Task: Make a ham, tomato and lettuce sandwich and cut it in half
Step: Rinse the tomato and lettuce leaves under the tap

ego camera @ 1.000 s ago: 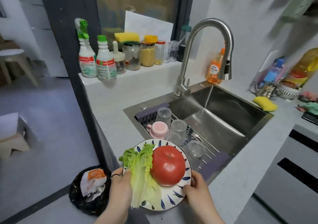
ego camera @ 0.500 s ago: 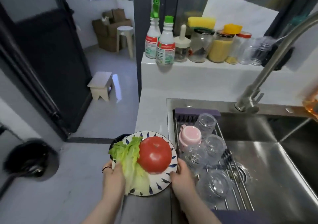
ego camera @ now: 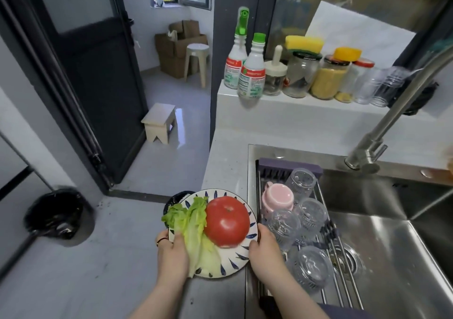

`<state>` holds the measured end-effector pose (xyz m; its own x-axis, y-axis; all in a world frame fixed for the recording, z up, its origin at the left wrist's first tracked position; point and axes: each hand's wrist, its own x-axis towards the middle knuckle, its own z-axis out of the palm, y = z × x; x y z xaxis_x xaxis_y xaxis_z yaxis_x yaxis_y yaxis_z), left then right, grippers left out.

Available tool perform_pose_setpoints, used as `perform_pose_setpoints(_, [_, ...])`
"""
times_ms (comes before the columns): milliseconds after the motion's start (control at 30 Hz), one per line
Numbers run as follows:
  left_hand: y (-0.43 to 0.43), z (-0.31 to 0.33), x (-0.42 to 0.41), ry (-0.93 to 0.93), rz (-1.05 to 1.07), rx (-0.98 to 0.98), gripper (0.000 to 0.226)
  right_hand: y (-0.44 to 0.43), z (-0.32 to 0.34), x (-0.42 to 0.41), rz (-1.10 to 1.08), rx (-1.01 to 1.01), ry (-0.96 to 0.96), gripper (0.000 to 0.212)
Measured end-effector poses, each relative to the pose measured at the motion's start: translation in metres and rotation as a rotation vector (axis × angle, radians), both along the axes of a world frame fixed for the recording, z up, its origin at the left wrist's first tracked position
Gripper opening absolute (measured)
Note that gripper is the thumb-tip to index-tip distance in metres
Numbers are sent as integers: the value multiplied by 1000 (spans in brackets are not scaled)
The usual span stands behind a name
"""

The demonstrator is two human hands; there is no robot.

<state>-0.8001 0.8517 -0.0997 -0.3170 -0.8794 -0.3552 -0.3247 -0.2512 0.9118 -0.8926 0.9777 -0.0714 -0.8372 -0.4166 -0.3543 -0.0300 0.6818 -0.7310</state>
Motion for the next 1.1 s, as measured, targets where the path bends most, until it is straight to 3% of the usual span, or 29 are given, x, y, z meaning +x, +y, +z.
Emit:
perform_pose_setpoints(167, [1,-5,-4,-53,-94,25,36,5,10,4,-2,29,176,59])
perform_pose_setpoints(267, [1,-5,-7,-62,-147,42,43,2,17,6,20,-79,294,70])
perform_pose_setpoints(433, [-14,6,6,-8,-92,-23,39,-15,15,-2,250,125,337,101])
perform_pose_setpoints(633, [-21,29,10,47,-196,-178,32,-21,11,-11,289,182,446,102])
perform_pose_setpoints(800, [-15,44,5,129,-252,-226,19,-22,11,-12,210,86,345,103])
perform_pose_setpoints(933, [-9,60,-4,199,-290,-261,24,-18,11,-12,123,-38,246,105])
perform_pose_setpoints(1100, [16,81,-26,248,-298,-281,18,4,31,-15,30,-278,147,103])
